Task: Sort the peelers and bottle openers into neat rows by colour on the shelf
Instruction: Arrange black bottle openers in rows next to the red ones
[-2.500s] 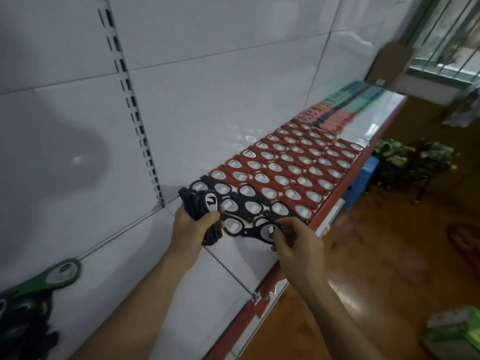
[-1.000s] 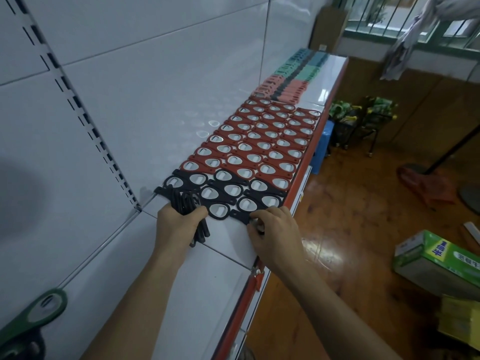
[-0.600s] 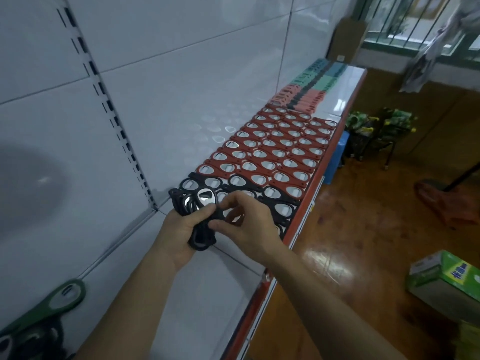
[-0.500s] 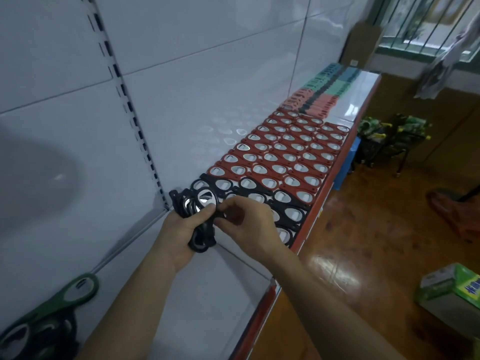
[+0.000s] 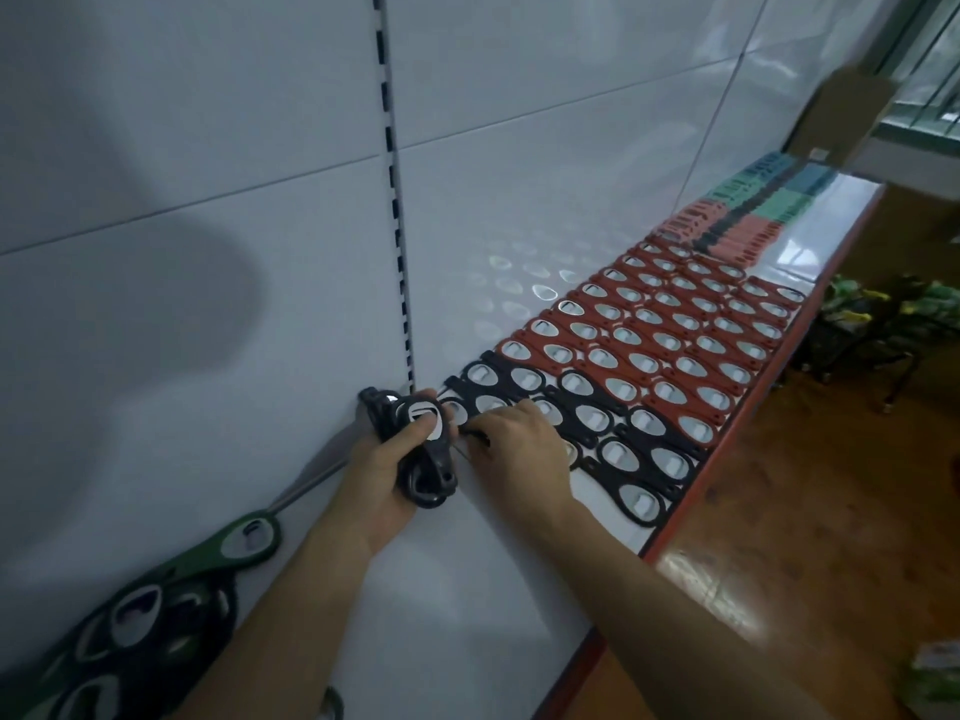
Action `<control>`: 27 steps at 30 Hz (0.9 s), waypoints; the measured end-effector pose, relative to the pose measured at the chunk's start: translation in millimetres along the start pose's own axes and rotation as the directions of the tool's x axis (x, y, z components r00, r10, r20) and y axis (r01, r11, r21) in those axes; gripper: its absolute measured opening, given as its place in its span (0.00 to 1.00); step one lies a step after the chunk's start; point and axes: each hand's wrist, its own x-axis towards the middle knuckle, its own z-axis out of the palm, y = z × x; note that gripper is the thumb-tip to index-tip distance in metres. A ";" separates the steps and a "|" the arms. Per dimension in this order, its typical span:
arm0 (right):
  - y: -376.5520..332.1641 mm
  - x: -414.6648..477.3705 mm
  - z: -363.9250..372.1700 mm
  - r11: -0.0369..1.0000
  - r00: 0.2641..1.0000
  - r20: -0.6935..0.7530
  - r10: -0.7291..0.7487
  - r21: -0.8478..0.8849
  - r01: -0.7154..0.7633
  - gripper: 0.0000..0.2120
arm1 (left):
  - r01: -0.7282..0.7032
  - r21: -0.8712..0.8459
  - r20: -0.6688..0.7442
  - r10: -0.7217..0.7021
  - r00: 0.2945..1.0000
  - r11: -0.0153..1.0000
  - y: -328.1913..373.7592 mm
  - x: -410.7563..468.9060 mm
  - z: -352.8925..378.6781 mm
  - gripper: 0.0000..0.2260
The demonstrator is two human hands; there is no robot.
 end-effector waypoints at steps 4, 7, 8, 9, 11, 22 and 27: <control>1.8 -1.1 12.8 0.999 0.998 -0.044 -0.035 0.015 0.035 0.08 | -0.031 0.033 -0.018 0.031 0.999 0.999 -4.1 -0.5 -4.0 0.09; 1.8 -1.1 14.2 0.999 1.000 0.000 -0.025 0.038 0.025 0.06 | -0.029 0.050 -0.035 0.031 0.999 0.998 -6.9 1.8 -4.9 0.09; 2.2 0.0 14.8 0.999 1.000 0.010 -0.024 0.039 0.023 0.06 | -0.028 0.049 -0.041 0.030 0.999 0.998 -7.1 2.2 -5.1 0.09; 2.9 1.6 15.5 0.999 1.000 0.016 -0.018 0.045 0.017 0.06 | -0.026 0.042 -0.042 0.028 0.999 0.999 -7.0 2.6 -5.4 0.11; 5.5 5.4 16.4 0.998 1.000 0.025 0.010 0.055 -0.011 0.07 | -0.019 0.028 -0.037 0.020 0.999 0.999 -7.5 3.4 -6.9 0.15; -4.1 -13.4 -54.1 0.667 0.951 0.302 0.071 0.694 -0.270 0.12 | -0.052 0.119 -0.095 0.064 0.993 0.991 -9.6 0.8 0.1 0.22; -4.1 -29.0 -56.3 0.758 0.973 0.204 0.106 0.617 -0.212 0.12 | -0.005 0.156 -0.081 0.018 0.997 0.988 -15.6 -6.6 18.1 0.14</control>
